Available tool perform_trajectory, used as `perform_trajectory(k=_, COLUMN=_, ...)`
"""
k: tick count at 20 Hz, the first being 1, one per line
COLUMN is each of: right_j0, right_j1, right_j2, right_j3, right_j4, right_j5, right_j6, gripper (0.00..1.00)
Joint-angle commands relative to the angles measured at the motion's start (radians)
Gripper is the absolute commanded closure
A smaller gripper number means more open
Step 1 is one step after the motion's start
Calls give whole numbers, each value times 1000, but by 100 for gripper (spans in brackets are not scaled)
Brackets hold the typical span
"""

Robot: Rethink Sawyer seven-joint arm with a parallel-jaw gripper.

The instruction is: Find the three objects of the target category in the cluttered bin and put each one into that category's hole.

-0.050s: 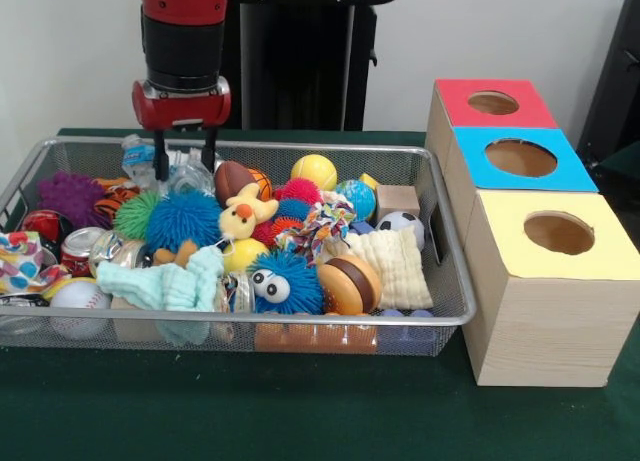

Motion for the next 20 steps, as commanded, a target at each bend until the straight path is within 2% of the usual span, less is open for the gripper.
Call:
perform_trajectory(k=1, right_j0=-18, right_j1=53, right_j2=101, right_j3=-90, right_j4=-80, right_j5=99, right_j6=-335, gripper=0)
perform_trajectory(k=10, right_j0=-55, right_j1=56, right_j2=148, right_j3=-68, right_j4=-101, right_j5=76, right_j6=-361, gripper=0)
perform_trajectory(k=20, right_j0=-68, right_j1=78, right_j2=163, right_j3=-82, right_j4=-151, right_j5=87, right_j6=-374, gripper=0)
